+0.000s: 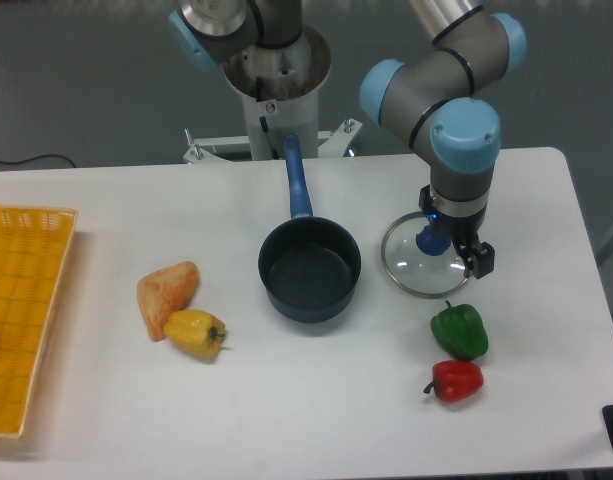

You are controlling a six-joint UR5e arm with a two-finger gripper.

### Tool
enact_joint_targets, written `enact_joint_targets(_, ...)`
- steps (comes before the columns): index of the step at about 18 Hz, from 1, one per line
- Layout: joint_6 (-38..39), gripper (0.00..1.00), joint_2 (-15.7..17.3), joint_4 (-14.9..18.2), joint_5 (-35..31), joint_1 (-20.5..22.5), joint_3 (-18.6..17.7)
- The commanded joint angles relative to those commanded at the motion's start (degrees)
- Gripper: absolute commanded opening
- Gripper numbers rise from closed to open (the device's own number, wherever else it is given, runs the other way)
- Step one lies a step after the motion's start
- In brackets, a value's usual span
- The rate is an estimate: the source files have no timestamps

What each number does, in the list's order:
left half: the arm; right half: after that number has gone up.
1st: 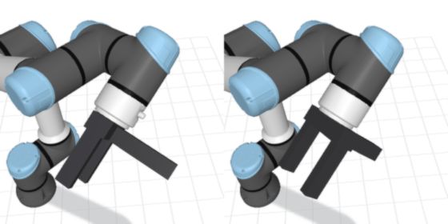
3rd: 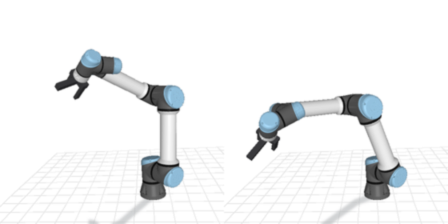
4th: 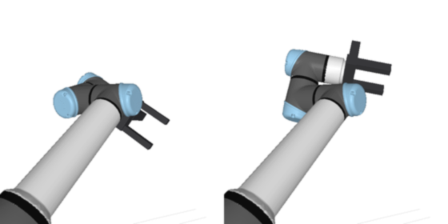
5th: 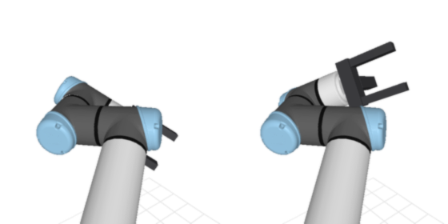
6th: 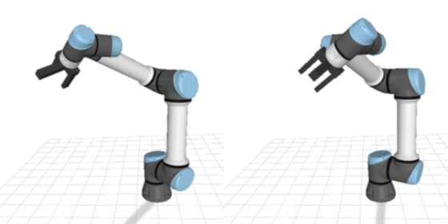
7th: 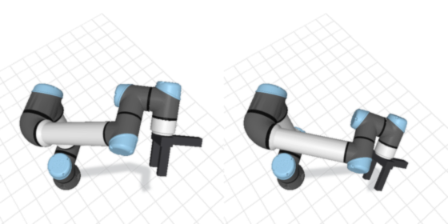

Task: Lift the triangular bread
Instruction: 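Move the gripper from the glass lid over the dark saucepan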

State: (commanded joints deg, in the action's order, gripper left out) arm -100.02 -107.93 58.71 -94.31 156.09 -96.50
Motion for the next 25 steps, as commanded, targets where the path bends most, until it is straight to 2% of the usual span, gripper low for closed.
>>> enact_joint_targets(3,0.17,1.00,0.09,-0.09,1.23,-0.09,-0.09)
enact_joint_targets(6,3.24,1.00,0.35,-0.09,5.53,-0.26,-0.79)
enact_joint_targets(13,23.18,1.00,1.49,-0.17,6.07,-5.62,-0.79)
enact_joint_targets(16,35.73,1.00,1.50,-0.35,6.07,-8.52,-0.09)
enact_joint_targets(20,48.66,1.00,1.06,-0.70,5.98,-12.29,-0.09)
enact_joint_targets(25,53.86,1.00,1.14,-0.79,5.54,-16.51,-1.06)
